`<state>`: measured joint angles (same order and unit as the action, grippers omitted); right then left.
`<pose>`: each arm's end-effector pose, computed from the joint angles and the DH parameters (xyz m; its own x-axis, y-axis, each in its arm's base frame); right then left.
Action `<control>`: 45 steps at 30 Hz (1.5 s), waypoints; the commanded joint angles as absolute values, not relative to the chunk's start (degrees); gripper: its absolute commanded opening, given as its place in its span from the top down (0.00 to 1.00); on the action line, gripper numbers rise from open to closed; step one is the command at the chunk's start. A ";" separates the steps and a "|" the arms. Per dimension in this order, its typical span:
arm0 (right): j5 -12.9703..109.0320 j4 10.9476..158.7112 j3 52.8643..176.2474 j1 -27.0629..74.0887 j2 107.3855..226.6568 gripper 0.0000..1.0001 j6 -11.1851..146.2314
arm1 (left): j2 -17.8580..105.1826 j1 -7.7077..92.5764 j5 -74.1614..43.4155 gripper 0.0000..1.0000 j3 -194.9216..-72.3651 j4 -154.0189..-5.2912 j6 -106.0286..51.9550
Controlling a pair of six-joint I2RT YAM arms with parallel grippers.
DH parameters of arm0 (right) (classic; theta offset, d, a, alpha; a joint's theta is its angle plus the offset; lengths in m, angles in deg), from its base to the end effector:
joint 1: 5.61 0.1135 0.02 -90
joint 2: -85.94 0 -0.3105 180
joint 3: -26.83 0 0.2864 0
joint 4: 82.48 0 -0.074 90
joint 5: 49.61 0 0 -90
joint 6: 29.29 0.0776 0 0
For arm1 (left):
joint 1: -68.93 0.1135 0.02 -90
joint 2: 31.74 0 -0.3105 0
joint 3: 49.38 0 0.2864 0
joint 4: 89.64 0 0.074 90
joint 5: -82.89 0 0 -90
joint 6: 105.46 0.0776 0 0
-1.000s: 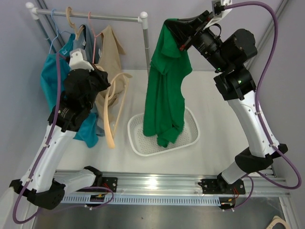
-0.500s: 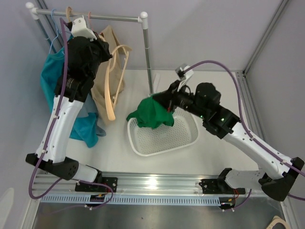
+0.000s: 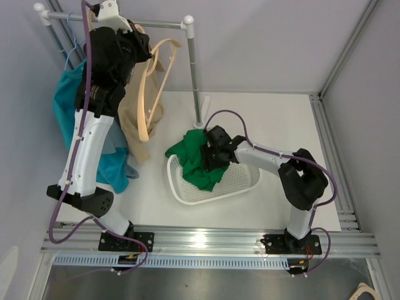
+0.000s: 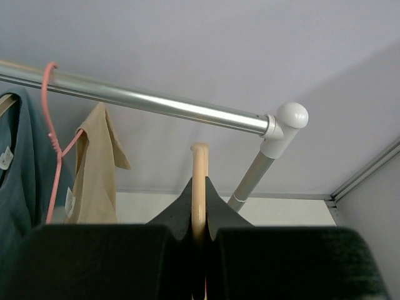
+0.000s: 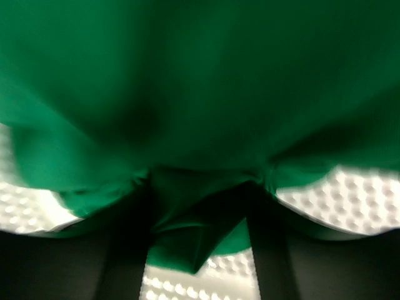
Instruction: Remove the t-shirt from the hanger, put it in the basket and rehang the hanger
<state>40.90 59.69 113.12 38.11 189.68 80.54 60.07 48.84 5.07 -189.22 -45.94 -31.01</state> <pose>0.3271 0.3138 0.2046 -0.7945 -0.2904 -0.5333 -0.4521 0.8693 0.2001 0.3538 -0.1120 0.6481 0.0313 -0.2905 -0.9564 0.1521 0.9471 -0.2827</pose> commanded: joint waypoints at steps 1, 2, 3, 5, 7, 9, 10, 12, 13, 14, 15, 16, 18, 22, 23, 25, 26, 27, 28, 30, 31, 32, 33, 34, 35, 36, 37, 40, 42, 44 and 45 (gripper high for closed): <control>35.04 54.65 112.95 39.47 183.52 0.35 81.88 | 62.91 49.33 2.03 0.99 -191.90 -47.31 -27.86; 35.12 55.62 111.71 39.21 181.24 0.32 82.24 | 63.70 49.33 1.94 0.99 -192.86 -47.40 -27.33; 35.29 56.85 110.83 38.43 176.69 0.32 82.42 | 65.27 49.33 1.85 0.99 -194.18 -47.32 -26.63; 34.77 56.95 110.29 37.63 172.79 0.28 82.16 | 66.77 49.33 2.03 0.99 -195.68 -47.49 -26.01; 34.07 55.64 110.99 37.28 168.23 0.21 81.45 | 68.09 49.33 2.38 0.99 -195.95 -48.45 -25.39; 33.97 54.49 112.22 37.28 165.76 0.13 80.31 | 68.89 49.33 2.64 0.99 -196.12 -50.04 -24.95; 34.41 54.23 112.57 37.28 164.44 0.12 80.13 | 69.24 49.33 2.64 0.99 -196.47 -50.48 -24.86; 34.94 54.05 112.84 37.19 161.27 0.09 79.69 | 71.08 49.33 2.38 0.99 -197.61 -51.36 -24.34; 35.29 54.13 112.75 37.28 160.22 0.08 79.52 | 71.87 49.33 2.38 0.99 -198.75 -51.36 -24.25; 35.38 54.22 112.75 37.19 158.21 0.07 79.52 | 73.36 49.33 2.47 0.99 -199.37 -51.36 -24.07; 35.47 54.22 112.58 37.28 157.40 0.07 79.17 | 73.81 49.33 2.47 0.99 -200.07 -52.06 -23.64; 35.55 54.22 112.40 37.19 156.53 0.07 78.90 | 74.16 49.33 2.38 0.99 -200.08 -52.67 -23.46; 35.47 54.22 111.96 37.19 154.42 0.07 78.64 | 74.43 49.33 1.94 0.99 -198.94 -55.38 -23.11; 35.38 54.93 110.82 37.19 152.39 0.04 77.94 | 74.25 49.33 0.71 0.99 -195.86 -60.41 -22.75; 35.47 55.01 110.73 37.10 152.21 0.04 77.76 | 74.60 49.33 0.45 0.99 -196.56 -60.67 -22.75; 35.99 55.28 110.55 37.01 152.47 0.04 77.41 | 76.01 49.33 -0.25 0.99 -197.44 -61.20 -22.93; 36.08 55.28 110.47 37.01 152.65 0.04 77.41 | 76.36 49.33 -0.69 0.99 -197.53 -61.46 -22.93; 36.26 55.37 110.38 36.93 152.74 0.04 77.32 | 76.71 49.33 -1.22 0.99 -197.79 -62.08 -23.10; 36.35 55.45 110.29 36.93 152.91 0.04 77.41 | 77.67 49.33 -2.18 0.99 -198.14 -62.17 -23.19; 37.05 55.98 109.76 36.93 152.83 0.04 77.49 | 78.90 49.33 -3.24 0.99 -198.93 -61.73 -23.19; 37.22 56.24 109.59 36.93 152.65 0.04 77.50 | 79.87 49.33 -3.94 0.99 -198.85 -61.99 -23.10; 37.66 56.59 109.32 36.93 152.65 0.04 77.58 | 80.31 49.33 -4.21 0.99 -198.76 -62.17 -23.02; 37.93 56.77 109.15 36.84 152.56 0.04 77.67 | 80.66 49.33 -4.65 0.99 -198.59 -62.78 -22.84; 38.10 56.86 108.97 36.84 152.39 0.04 77.58 | 81.02 49.33 -5.00 0.99 -198.41 -63.05 -22.84; 38.28 56.95 108.80 36.84 151.95 0.04 77.67 | 81.80 49.33 -5.44 0.99 -198.41 -63.14 -22.93; 38.28 56.95 108.62 36.84 151.77 0.04 77.76 | 82.07 49.33 -5.79 0.99 -198.49 -63.22 -23.19; 38.37 56.95 108.36 36.84 151.60 0.04 77.76 | 82.25 49.33 -6.14 0.99 -198.50 -63.23 -23.19; 38.37 57.21 107.83 36.66 150.89 0.04 77.76 | 82.08 49.25 -6.49 0.99 -198.06 -63.14 -23.37; 38.63 57.12 107.83 36.75 150.80 0.04 77.85 | 81.20 49.25 -6.67 0.99 -196.65 -63.49 -23.28; 38.81 57.47 107.57 36.75 150.54 0.04 77.85 | 80.58 49.25 -6.67 0.99 -194.90 -63.84 -23.19; 38.98 57.48 107.56 36.66 150.54 0.04 77.85 | 80.15 49.25 -6.67 0.99 -194.72 -63.93 -23.10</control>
<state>38.13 55.47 107.54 36.89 152.37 78.45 83.10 48.92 -4.98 -195.23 -59.88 -23.93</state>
